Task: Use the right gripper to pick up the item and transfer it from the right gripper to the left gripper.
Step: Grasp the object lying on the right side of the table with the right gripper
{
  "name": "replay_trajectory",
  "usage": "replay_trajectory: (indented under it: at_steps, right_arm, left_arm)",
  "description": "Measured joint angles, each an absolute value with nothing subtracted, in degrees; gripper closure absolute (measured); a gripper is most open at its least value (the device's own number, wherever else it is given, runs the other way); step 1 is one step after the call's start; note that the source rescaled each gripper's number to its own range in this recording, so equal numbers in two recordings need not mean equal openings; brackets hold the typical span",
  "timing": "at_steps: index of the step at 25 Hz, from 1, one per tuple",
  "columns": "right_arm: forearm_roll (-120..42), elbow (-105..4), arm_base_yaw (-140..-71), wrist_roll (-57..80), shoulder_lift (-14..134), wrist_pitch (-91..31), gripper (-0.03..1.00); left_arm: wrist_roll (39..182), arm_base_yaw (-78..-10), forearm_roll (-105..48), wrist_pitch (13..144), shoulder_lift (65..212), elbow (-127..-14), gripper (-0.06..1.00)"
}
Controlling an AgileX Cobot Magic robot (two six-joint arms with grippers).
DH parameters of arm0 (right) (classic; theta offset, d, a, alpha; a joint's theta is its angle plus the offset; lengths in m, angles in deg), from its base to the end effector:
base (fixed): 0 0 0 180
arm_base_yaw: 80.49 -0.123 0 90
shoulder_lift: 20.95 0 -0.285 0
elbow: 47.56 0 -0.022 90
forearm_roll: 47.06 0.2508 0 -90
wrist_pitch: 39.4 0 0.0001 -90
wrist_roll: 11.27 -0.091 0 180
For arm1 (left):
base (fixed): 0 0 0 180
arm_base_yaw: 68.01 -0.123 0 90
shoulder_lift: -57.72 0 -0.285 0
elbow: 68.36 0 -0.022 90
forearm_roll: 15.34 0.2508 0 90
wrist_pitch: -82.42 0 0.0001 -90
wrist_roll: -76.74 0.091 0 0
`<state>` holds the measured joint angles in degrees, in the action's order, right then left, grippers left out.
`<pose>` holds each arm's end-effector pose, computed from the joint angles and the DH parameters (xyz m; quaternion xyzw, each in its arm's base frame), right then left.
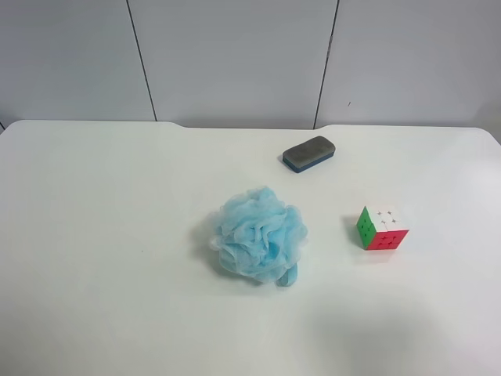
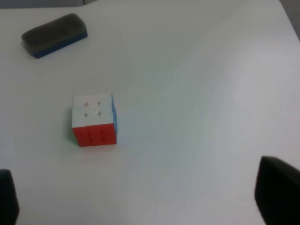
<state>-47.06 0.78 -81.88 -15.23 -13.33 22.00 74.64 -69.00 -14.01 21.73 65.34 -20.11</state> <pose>-0.0062 -0.0002 0.2775 0.0192 0.8541 0.0243 0.5193 -0.0059 0.0017 0.2790 -0.0234 0.8502 0.0065 0.5258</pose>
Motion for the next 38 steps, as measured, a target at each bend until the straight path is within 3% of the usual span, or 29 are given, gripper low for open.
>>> replay_trajectory:
  at_steps: [38]
  right_arm:
    - [-47.1, 0.8, -81.9, -15.4, -13.3, 21.3, -0.03]
  left_arm:
    - [75.1, -69.0, -13.6, 21.7, 65.3, -20.1, -0.05]
